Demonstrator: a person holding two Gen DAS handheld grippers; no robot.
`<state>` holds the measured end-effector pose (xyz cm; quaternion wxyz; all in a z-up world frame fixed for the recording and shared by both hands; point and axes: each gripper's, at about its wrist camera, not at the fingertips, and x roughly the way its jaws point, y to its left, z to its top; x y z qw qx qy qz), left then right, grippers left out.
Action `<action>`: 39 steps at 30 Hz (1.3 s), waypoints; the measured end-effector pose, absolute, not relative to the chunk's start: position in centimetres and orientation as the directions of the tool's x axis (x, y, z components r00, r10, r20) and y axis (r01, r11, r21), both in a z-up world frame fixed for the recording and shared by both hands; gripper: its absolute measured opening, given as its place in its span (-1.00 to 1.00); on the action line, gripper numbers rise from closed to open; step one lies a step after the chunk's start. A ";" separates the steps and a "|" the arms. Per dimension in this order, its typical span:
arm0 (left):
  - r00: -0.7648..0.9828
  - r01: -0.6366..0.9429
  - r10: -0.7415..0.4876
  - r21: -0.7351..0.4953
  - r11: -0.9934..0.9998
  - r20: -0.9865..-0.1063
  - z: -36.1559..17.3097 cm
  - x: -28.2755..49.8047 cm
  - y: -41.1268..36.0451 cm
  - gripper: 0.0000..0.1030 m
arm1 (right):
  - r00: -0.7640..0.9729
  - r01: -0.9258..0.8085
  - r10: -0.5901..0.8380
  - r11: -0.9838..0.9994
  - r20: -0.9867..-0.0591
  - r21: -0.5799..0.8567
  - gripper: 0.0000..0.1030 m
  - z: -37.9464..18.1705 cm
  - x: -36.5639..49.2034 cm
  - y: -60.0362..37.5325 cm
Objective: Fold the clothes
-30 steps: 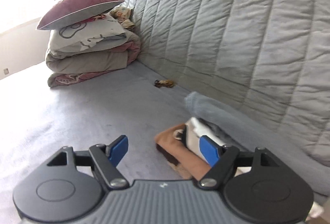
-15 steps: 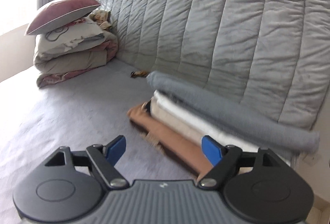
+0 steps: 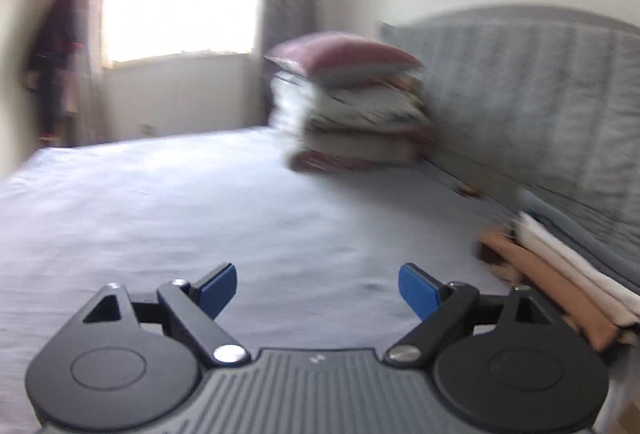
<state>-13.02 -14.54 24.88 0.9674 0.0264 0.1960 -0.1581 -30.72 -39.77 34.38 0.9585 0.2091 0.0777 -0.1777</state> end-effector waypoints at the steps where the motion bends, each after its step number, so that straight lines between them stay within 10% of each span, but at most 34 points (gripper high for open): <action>1: 0.886 0.294 -0.274 -0.005 0.956 -0.373 25.2 -13.4 -12.9 0.81 | 0.937 0.332 -0.268 0.879 -0.222 0.343 0.94 34.6 -29.5 -37.9; 8: 0.938 0.144 -0.129 0.024 0.989 -0.323 24.2 -14.7 -4.0 0.93 | 0.956 0.055 -0.026 0.994 -0.292 0.094 0.96 30.9 -21.6 -25.7; 18: 0.850 0.014 -0.011 0.000 1.000 -0.527 12.3 -9.6 -0.1 1.00 | 0.746 -0.166 -0.070 0.943 -0.662 -0.287 0.95 15.1 -12.4 -17.4; 39: 0.782 -0.018 0.058 0.070 0.997 -0.620 2.4 -1.7 -2.1 1.00 | 0.729 0.049 0.039 0.993 -0.683 0.108 0.97 6.8 -3.8 -21.5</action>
